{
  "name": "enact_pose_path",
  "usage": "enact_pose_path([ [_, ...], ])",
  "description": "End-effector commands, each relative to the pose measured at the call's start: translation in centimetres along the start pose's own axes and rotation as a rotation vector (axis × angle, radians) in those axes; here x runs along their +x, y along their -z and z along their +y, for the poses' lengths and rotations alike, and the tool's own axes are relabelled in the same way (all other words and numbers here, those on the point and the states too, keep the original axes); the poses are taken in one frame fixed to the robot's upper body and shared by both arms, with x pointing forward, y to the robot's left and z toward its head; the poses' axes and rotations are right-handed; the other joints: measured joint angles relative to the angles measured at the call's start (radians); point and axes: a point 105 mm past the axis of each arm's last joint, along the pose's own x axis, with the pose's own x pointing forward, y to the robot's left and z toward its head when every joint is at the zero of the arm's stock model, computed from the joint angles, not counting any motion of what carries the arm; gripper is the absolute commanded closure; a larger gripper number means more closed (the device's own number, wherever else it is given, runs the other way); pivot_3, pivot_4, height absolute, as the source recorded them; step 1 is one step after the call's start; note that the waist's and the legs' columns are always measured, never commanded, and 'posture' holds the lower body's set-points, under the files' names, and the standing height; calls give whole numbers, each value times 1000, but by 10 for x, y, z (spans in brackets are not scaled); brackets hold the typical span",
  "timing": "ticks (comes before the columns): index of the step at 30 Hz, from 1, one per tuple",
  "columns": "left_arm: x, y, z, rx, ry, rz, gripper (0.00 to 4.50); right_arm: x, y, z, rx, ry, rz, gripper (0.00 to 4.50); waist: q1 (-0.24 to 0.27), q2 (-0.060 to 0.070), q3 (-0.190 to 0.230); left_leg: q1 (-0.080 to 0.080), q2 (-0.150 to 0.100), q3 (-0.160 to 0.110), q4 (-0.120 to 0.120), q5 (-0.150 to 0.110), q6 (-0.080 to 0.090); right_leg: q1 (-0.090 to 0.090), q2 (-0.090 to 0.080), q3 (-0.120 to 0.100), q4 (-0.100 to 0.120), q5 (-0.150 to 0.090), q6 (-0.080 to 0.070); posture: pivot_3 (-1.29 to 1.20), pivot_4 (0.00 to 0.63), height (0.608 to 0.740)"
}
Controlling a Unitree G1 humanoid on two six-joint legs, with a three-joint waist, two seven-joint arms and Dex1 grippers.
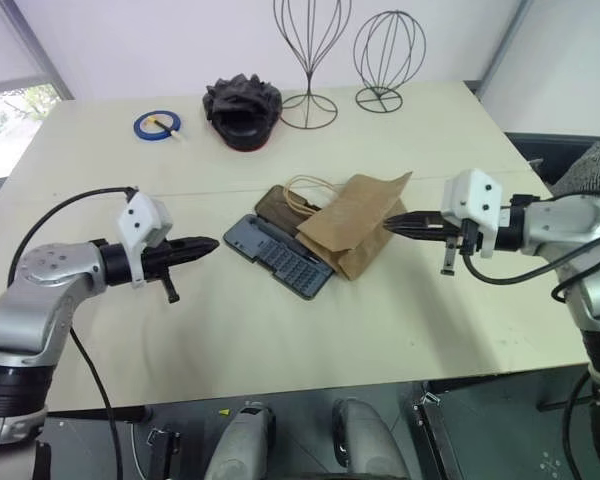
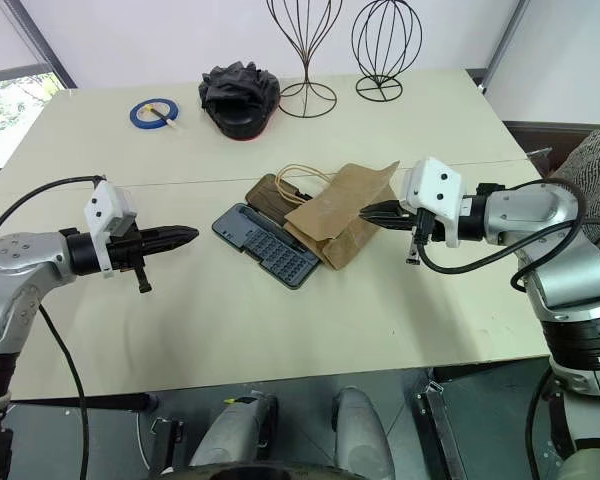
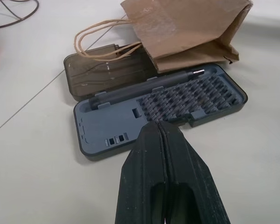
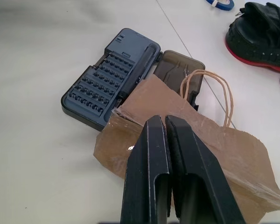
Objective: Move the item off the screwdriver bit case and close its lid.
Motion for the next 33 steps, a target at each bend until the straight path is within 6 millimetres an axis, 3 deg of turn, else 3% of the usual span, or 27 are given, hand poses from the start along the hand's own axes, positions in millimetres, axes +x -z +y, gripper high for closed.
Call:
enact_pose_path([
  [1,3,-10,2,45,1,-27,4500,-3,-12,-11,-71,36,-23,3878,0,0,0,0,0,0,0,0,0,0,0,0,0,0,0,0,150,740],
  [3,4,-10,2,46,3,-29,4500,-3,-11,-15,-86,33,-14,3095,-1,0,0,0,0,0,0,0,0,0,0,0,0,0,0,0,150,740],
  [9,8,-11,4,59,-1,-37,4500,6,-4,-23,-185,6,43,42,-2,0,0,0,0,0,0,0,0,0,0,0,0,0,0,0,150,740],
  [19,11,-10,3,71,-17,-48,4500,41,15,-29,-337,-48,118,42,-3,0,0,0,0,0,0,0,0,-1,0,0,0,0,0,0,150,740],
  [24,11,-10,4,76,-36,-51,4500,50,28,-29,-376,-78,154,42,-3,0,0,0,0,0,0,0,0,-1,0,0,0,0,0,0,150,740],
  [29,10,-8,3,82,-46,-47,4500,55,29,-28,-380,-86,140,42,-3,0,0,0,0,0,0,0,0,-1,0,0,1,0,0,0,150,740],
  [32,11,-7,2,85,-48,-48,4500,57,31,-27,-379,-94,138,839,-3,0,0,0,0,0,0,0,0,-1,0,0,1,0,0,0,150,740],
  [33,11,-7,2,88,-50,-47,4500,58,31,-26,-388,-96,136,1381,-4,0,0,0,0,0,0,0,0,-1,0,0,1,0,0,0,150,740],
])
